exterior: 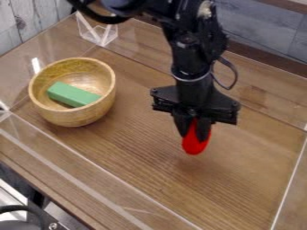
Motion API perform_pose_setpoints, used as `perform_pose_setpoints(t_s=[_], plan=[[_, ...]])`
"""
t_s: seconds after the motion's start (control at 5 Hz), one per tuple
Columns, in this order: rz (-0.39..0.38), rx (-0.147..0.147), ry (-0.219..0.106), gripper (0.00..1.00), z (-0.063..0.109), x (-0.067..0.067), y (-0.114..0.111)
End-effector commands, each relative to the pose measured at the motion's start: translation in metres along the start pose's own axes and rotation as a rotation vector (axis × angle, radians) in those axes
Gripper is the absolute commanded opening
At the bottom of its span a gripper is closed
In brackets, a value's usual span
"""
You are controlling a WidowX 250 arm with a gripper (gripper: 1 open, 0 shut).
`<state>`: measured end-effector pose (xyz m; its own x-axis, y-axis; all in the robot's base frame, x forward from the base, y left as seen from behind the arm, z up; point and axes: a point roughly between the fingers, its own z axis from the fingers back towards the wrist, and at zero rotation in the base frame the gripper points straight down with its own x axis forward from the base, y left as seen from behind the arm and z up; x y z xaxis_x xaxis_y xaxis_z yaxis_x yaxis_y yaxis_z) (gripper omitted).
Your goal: Move the red fruit to the right
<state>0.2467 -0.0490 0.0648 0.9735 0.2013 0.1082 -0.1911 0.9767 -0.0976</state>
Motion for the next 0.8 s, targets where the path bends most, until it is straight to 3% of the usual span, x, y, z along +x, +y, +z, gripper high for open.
perform_pose_setpoints(t_s=[0.0, 0.2, 0.4, 0.6], plan=[[0.009, -0.021, -0.048, 0.0, 0.013, 0.008, -0.021], [0.027, -0.012, -0.03, 0.0, 0.006, 0.007, -0.032], [-0.017, -0.014, -0.011, 0.0, -0.001, 0.011, -0.035], [-0.043, -0.017, 0.009, 1.0, -0.004, 0.014, -0.038]])
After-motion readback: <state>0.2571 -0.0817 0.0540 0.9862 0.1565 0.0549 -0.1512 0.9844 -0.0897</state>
